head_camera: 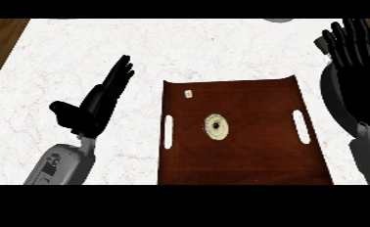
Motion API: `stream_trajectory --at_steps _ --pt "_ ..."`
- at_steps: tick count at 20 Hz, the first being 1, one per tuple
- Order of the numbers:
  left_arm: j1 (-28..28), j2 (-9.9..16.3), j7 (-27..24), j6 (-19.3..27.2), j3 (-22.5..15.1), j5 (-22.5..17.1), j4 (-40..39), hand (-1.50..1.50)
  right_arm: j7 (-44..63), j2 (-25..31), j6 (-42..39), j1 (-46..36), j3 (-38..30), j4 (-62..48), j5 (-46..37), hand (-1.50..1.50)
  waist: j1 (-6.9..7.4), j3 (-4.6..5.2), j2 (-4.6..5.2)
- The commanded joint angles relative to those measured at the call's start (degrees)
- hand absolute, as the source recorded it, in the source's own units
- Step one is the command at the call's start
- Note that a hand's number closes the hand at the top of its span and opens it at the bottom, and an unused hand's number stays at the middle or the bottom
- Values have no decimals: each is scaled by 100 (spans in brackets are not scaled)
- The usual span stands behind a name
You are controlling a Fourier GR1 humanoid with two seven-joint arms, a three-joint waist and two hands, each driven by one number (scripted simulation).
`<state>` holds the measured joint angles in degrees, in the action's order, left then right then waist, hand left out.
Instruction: Pick the cupcake from the tray and place it in the pot
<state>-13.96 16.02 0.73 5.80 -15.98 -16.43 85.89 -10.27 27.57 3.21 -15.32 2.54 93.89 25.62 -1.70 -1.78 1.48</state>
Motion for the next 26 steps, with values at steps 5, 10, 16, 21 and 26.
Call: stream_trajectory --at_steps 5,10,16,21,26 --pt "-324 567 470 931 1133 237 59 0 -90 -190 873 -50 45 -1023 -975 150 359 174 -135" --pt "240 617 462 878 1288 48 206 0 -518 -339 2222 698 548 -1594 -2685 -150 321 173 -140" --pt "635 521 612 830 1408 185 648 0 -1204 -761 2060 769 779 -977 -2945 -150 199 178 -158" --pt "269 421 1010 1178 1413 432 644 0 789 63 1401 1026 1193 593 -3287 -150 136 186 -167" --pt "353 379 1076 1162 1301 430 835 0 2293 865 237 541 1729 804 -3486 -150 204 198 -179"
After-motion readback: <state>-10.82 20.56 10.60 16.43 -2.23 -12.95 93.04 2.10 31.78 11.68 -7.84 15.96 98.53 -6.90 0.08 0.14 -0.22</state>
